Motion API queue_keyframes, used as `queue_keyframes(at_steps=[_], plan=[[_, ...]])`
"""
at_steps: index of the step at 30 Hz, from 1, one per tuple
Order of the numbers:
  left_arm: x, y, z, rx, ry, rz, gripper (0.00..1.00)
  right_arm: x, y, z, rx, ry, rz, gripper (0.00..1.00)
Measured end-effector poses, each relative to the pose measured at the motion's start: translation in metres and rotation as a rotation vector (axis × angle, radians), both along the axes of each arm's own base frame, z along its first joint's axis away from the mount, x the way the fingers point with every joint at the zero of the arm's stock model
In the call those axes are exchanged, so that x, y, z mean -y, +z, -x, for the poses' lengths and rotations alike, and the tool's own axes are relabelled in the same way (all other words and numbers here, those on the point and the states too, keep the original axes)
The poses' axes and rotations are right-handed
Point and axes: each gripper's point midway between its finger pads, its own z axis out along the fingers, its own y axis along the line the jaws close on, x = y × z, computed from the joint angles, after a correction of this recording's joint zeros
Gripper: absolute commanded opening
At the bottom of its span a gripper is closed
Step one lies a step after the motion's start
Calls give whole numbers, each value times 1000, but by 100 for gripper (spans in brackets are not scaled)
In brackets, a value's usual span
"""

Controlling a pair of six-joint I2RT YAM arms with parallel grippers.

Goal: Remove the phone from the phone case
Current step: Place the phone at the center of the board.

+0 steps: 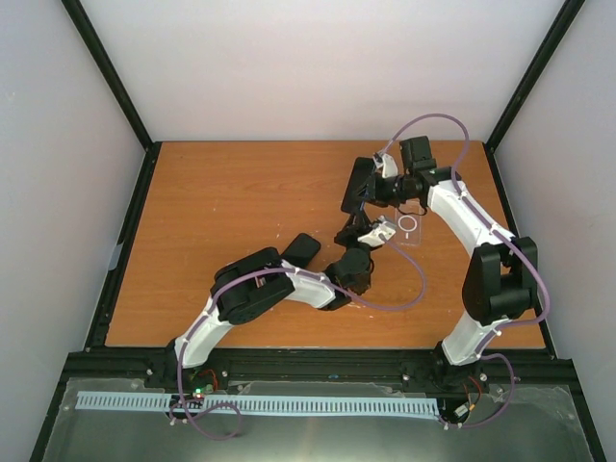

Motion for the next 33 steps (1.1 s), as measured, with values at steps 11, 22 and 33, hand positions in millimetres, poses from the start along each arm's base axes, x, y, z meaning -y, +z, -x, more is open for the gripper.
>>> queue_keyframes(at_steps=[11, 22, 33], plan=[[-14, -9, 10, -39, -16, 3, 71, 3, 10, -11, 111, 31, 35, 3], [-33, 9, 81, -583, -378, 363, 77, 26, 36, -12, 256, 148, 165, 4], [-111, -4, 118, -819, -437, 533, 82, 23, -69, 4, -53, 305, 193, 4]])
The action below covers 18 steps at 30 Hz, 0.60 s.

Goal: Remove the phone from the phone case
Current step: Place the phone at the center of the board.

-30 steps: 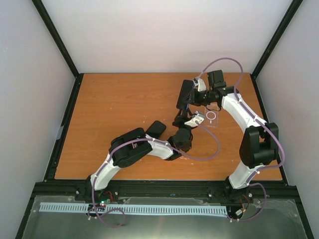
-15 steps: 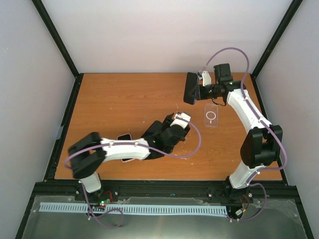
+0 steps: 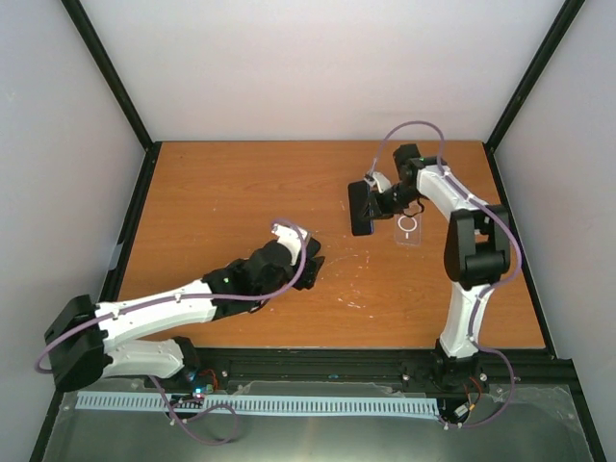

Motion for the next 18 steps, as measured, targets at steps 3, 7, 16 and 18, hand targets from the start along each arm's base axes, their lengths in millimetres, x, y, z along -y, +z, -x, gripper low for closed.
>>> queue_keyframes(at_steps=[3, 7, 16, 18], plan=[[-13, 1, 4, -17, 34, 47, 83, -4, -34, 2, -111, 7, -11, 4], [-26, -6, 10, -43, 67, 80, 83, -12, -59, -1, -201, 15, -40, 4], [-36, -9, 11, -57, 110, 87, 85, -29, -77, -10, -292, 29, -130, 8], [-37, -10, 10, -57, 116, 87, 85, -31, -79, -9, -312, 29, -147, 9]])
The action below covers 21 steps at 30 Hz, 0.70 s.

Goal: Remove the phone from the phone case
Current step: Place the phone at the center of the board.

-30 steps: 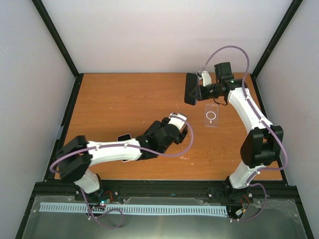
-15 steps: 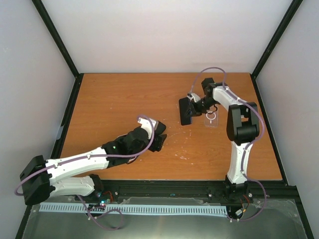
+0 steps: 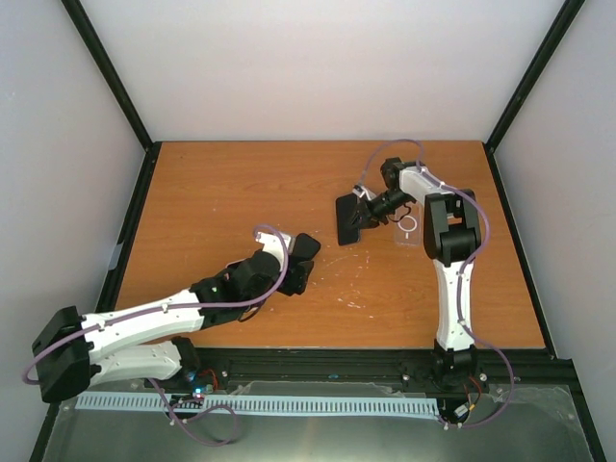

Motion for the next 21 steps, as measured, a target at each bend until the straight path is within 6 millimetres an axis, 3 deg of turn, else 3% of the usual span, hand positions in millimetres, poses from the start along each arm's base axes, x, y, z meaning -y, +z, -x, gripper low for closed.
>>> queue_keyframes(at_steps=[12, 21], plan=[[3, -28, -4, -50, 16, -62, 85, 0, -10, -2, -43, -2, 0, 17], [3, -34, -4, -59, 23, -75, 85, 13, -19, -8, -42, -22, 36, 39]])
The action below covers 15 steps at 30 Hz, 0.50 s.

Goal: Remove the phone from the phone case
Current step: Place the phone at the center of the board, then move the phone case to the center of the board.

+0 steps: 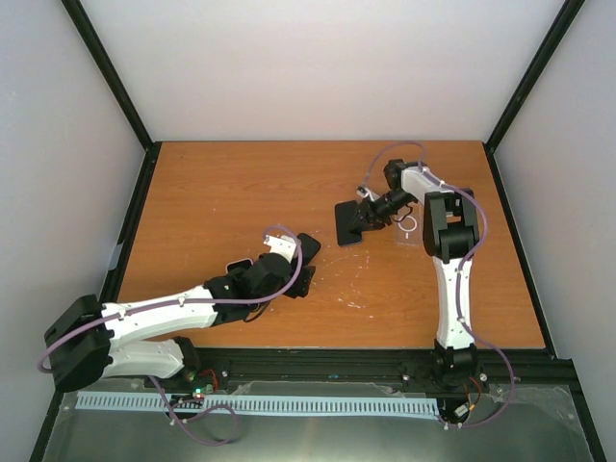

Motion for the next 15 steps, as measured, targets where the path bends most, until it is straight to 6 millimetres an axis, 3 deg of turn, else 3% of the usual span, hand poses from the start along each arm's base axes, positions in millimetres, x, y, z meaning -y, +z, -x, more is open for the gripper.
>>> queue_keyframes(at_steps=[8, 15], plan=[[1, -10, -1, -16, 0, -27, 85, 22, 5, -6, 10, -59, 28, 52], [3, -11, -2, -15, 1, -26, 85, 71, 3, -11, 41, -161, 166, 54]])
